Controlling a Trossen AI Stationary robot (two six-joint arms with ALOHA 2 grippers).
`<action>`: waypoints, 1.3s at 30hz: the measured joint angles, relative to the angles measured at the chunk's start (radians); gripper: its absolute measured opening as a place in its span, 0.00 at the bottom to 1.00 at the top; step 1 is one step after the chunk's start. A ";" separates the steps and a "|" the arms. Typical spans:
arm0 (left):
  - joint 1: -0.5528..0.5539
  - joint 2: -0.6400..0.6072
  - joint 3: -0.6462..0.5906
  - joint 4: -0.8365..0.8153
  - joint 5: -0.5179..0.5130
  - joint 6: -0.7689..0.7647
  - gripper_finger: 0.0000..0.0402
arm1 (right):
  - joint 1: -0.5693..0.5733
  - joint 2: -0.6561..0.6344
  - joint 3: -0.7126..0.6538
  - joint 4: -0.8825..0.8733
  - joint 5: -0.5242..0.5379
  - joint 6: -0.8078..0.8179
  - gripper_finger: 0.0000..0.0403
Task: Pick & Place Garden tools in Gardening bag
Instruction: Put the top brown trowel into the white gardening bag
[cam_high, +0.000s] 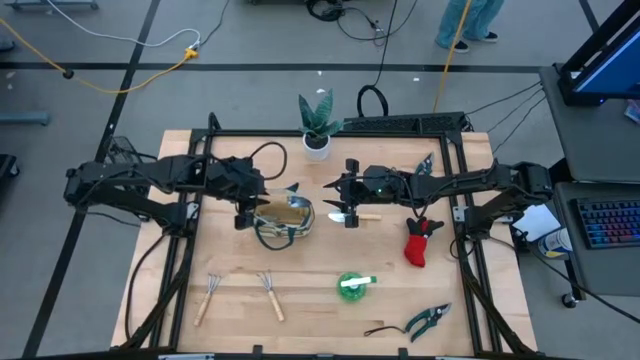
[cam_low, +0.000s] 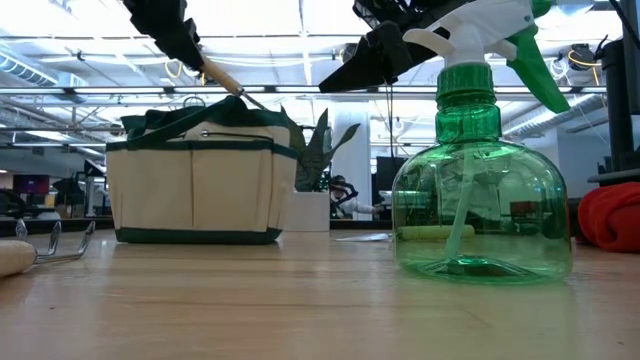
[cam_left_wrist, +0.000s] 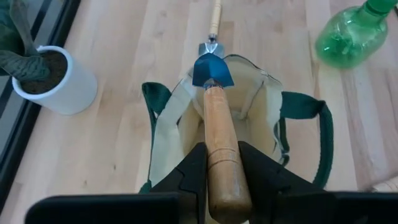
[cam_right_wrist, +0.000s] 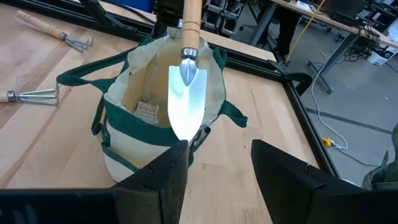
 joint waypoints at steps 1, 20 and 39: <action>-0.003 0.000 0.000 -0.002 0.000 0.000 0.17 | 0.000 0.000 0.000 0.000 0.000 0.000 0.43; -0.011 -0.059 0.000 -0.117 0.000 -0.045 0.17 | 0.000 0.000 0.000 -0.001 0.000 0.000 0.43; -0.011 0.032 -0.001 -0.136 0.000 -0.044 0.17 | 0.000 0.001 0.000 -0.002 0.000 0.000 0.43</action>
